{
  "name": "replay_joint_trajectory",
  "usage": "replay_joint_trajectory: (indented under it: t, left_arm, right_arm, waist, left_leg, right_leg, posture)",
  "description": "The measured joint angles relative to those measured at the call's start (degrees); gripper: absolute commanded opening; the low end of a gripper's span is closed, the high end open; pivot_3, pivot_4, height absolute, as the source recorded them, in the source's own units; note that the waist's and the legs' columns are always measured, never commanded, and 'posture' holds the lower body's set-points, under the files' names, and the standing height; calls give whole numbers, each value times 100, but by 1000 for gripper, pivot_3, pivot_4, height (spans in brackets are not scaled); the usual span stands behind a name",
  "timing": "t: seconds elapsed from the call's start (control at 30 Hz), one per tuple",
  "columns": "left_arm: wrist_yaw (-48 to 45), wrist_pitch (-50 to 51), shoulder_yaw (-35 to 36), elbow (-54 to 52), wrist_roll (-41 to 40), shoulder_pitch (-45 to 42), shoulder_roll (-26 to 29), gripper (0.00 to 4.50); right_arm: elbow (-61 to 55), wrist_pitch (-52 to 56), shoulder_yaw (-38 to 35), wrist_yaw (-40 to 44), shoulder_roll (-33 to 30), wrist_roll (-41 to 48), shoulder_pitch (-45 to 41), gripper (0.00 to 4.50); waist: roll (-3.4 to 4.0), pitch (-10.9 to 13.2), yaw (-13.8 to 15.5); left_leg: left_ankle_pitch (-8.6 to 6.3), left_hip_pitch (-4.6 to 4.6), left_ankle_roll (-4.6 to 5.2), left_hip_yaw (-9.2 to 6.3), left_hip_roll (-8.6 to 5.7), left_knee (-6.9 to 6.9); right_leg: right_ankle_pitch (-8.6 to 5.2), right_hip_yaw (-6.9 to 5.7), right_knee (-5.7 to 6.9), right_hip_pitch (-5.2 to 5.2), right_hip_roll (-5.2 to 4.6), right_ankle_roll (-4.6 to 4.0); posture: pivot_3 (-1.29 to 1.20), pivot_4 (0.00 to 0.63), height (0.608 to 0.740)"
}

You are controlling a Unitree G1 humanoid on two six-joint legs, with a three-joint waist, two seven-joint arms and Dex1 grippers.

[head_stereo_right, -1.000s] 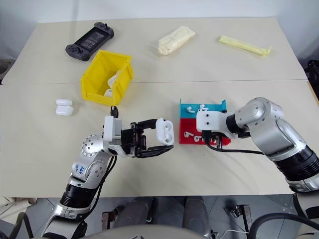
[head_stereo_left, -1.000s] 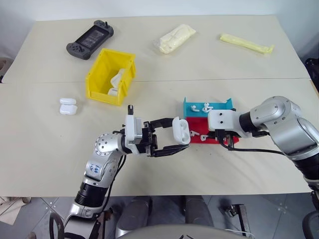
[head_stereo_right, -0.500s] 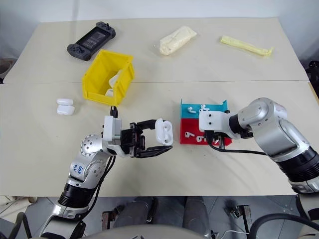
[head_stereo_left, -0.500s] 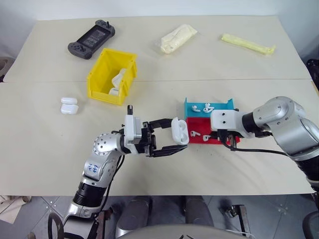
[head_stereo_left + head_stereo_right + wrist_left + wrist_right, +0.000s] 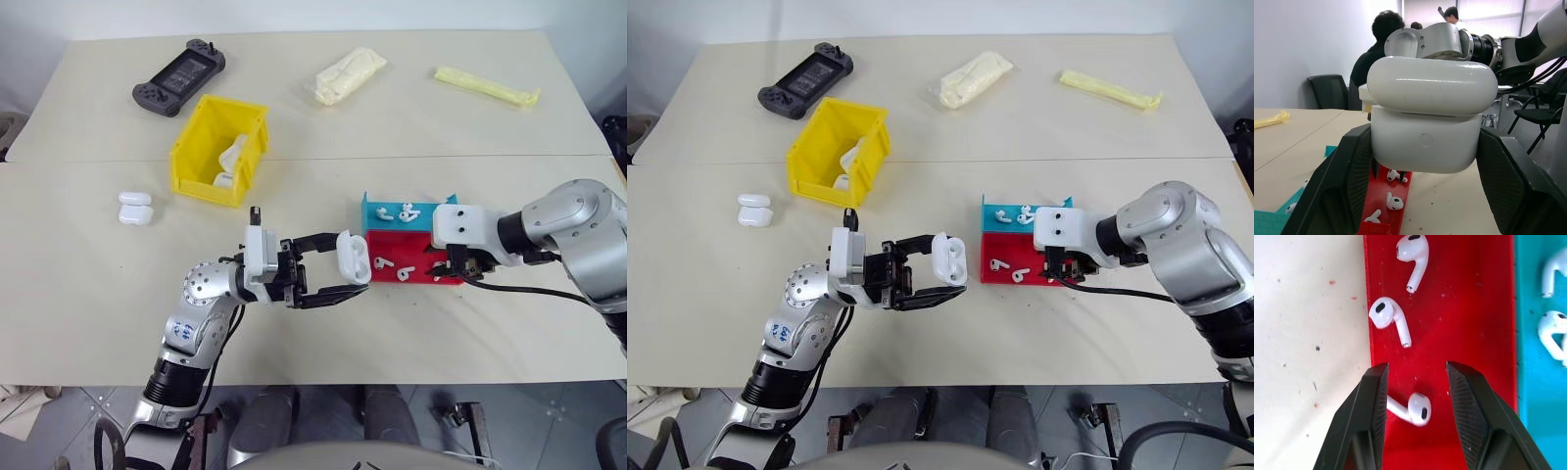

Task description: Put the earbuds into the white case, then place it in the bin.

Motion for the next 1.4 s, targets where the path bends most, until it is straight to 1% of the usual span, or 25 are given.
replay_joint_trajectory:
  t: [0.23, 0.57, 0.8, 1.03, 1.1, 1.2, 1.23, 1.4]
  left_arm:
    - [3, 8, 0, 0, -1, 0, -4, 2787]
    - [74, 44, 15, -15, -1, 26, 13, 2787]
    - [122, 47, 26, -29, -1, 42, 30, 2787]
    - [136, 58, 48, -45, -1, 46, 50, 2787]
    - [139, 70, 48, -62, -1, 46, 55, 2787]
    - [142, 90, 52, -75, -1, 47, 65, 2787]
    - [144, 93, 52, -76, -1, 47, 66, 2787]
    - [146, 98, 52, -83, -1, 59, 72, 2787]
  right_arm:
    - [-230, -82, 144, 68, 197, 30, -73, 1930]
    - [-135, -659, 585, 42, 452, -364, -142, 1930]
    - [65, -1017, 598, 43, 513, -599, -143, 1930]
    - [114, -1136, 620, 52, 631, -713, -141, 1930]
    - [121, -1136, 620, 61, 633, -744, -140, 1552]
    - [121, -1136, 620, 84, 657, -762, -131, 667]
    - [120, -1137, 620, 86, 662, -762, -129, 462]
    - [114, -1133, 618, 86, 662, -766, -120, 468]
  waist:
    - [0, 0, -8]
    - [0, 0, -9]
    - [0, 0, -11]
    - [0, 0, -11]
    - [0, 0, -11]
    - [0, 0, -11]
    - [0, 0, -11]
    - [0, 0, -11]
  left_leg:
    - [0, 0, 0, 0, 1, -1]
    - [0, 0, 0, 0, -1, -1]
    - [0, 0, 0, 0, 0, -1]
    - [0, 0, 0, 0, 0, -1]
    - [0, 0, 0, -1, 0, -1]
    - [0, 0, 0, -1, 0, -1]
    - [0, 0, 0, -1, 0, -1]
    - [0, 0, 0, -1, 0, -1]
  right_leg:
    - [0, 0, 1, -1, 1, 0]
    - [0, 0, 1, -1, 0, 0]
    - [0, 0, 1, -1, 0, 0]
    - [0, 0, 1, -1, 0, 0]
    - [0, 0, 1, -1, 0, 0]
    - [0, 0, 1, -1, 0, 0]
    - [0, 0, 1, -1, 0, 0]
    - [0, 0, 1, -1, 0, 0]
  posture:
    - [0, 150, 740]
    - [0, 150, 740]
    - [0, 150, 740]
    - [0, 150, 740]
    - [0, 150, 740]
    - [0, 150, 740]
    - [0, 150, 740]
    - [0, 150, 740]
